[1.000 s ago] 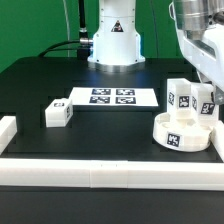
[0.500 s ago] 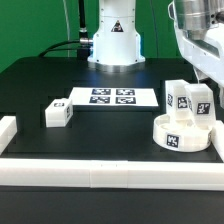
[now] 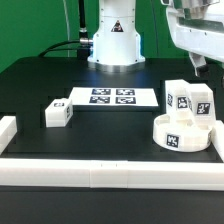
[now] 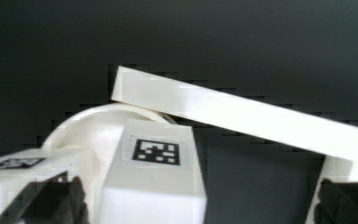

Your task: Assemble stool

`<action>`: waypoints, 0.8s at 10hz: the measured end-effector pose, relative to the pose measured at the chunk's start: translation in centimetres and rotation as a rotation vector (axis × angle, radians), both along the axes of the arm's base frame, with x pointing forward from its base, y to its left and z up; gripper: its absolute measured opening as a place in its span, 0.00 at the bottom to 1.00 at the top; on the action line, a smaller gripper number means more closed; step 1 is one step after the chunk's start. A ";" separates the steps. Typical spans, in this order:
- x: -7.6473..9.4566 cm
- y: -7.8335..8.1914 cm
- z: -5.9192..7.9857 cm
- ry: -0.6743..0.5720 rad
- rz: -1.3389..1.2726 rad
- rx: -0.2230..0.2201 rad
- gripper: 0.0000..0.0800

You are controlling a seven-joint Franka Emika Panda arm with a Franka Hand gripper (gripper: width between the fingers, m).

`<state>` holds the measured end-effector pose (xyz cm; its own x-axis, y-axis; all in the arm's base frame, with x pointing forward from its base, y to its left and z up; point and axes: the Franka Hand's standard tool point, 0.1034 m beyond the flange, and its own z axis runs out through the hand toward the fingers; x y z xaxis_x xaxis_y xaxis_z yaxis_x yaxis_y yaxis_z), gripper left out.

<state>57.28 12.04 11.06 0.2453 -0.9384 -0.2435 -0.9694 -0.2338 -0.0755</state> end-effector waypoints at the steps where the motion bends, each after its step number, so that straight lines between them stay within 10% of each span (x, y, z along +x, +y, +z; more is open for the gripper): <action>1: 0.0 0.1 0.0 0.001 0.002 0.000 0.81; 8: 0.3 0.4 0.7 -0.099 0.613 0.005 0.81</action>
Offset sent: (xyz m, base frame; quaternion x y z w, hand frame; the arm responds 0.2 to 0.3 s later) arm 0.0036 0.0025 -0.0038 -0.0717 0.0179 -0.3541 0.9323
